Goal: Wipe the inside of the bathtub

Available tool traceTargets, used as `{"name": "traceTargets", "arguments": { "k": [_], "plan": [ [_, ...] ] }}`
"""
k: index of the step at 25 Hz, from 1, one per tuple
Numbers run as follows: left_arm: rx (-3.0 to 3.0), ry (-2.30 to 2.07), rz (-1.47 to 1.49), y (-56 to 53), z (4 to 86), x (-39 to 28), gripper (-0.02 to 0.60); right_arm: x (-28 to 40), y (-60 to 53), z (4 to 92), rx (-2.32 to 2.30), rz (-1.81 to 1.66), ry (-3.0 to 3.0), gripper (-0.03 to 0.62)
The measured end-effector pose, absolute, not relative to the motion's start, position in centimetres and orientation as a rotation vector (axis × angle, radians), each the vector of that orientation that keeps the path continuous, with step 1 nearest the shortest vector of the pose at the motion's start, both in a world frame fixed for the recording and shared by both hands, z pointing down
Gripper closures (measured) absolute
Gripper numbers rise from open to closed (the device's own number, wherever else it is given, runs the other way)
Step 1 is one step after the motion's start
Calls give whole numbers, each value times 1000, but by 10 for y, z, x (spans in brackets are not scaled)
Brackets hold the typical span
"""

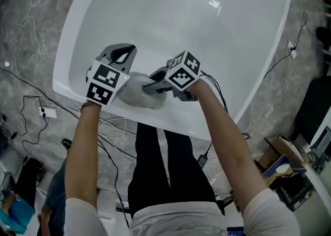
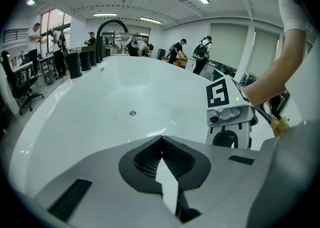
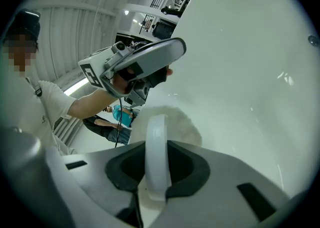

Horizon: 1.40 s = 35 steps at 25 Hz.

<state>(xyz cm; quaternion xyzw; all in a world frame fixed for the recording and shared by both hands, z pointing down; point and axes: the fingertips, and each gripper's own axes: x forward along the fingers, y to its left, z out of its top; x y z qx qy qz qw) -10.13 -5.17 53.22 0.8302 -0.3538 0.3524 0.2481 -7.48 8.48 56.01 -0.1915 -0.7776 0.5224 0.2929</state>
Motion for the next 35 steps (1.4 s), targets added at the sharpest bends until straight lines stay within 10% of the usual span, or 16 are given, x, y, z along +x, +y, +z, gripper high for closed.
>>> {"name": "traceTargets", "arguments": {
  "k": [35],
  "plan": [
    [2407,-524,1056,29,547,65,572,135,143,572,-203,1304,-1862,500]
  ]
}}
